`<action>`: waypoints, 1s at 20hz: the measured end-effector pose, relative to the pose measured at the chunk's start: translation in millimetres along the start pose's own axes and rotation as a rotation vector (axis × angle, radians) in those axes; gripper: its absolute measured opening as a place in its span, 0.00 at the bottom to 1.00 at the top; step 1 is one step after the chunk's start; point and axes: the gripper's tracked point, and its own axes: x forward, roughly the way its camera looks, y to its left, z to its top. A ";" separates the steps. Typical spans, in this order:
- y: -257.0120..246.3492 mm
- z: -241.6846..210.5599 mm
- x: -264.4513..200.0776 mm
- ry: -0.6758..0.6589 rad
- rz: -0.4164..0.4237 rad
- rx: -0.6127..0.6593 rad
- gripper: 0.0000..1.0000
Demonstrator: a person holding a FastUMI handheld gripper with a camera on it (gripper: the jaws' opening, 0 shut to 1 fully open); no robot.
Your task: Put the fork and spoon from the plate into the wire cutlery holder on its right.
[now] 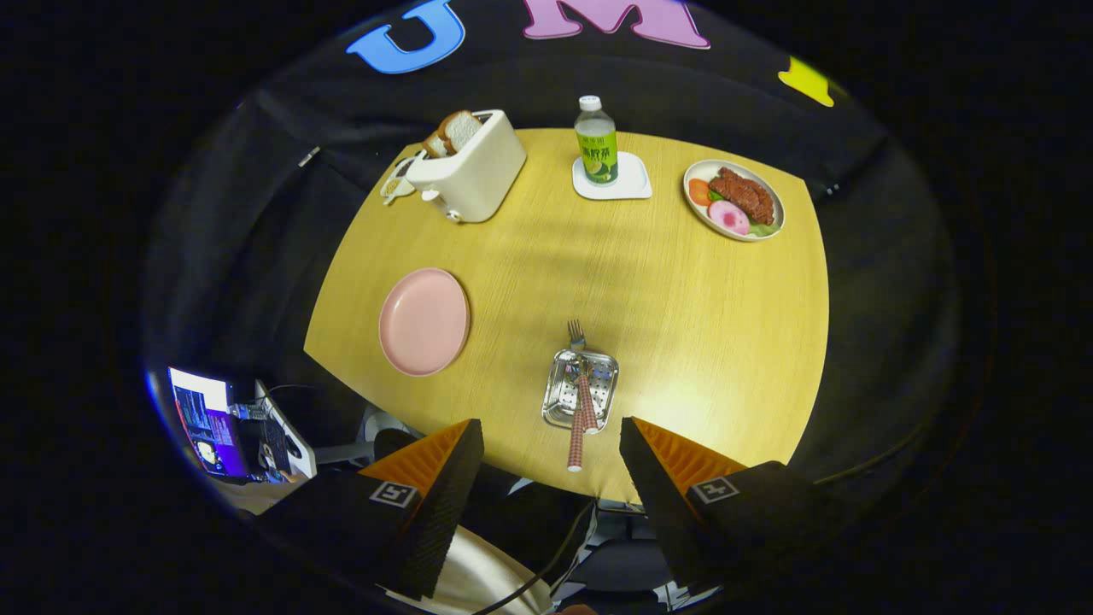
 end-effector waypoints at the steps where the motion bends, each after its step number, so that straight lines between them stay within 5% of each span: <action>1: 5.9 4.2 -6.1 -0.041 0.003 0.012 1.00; 20: 64.9 93.2 -124.2 -0.910 -0.164 0.143 0.99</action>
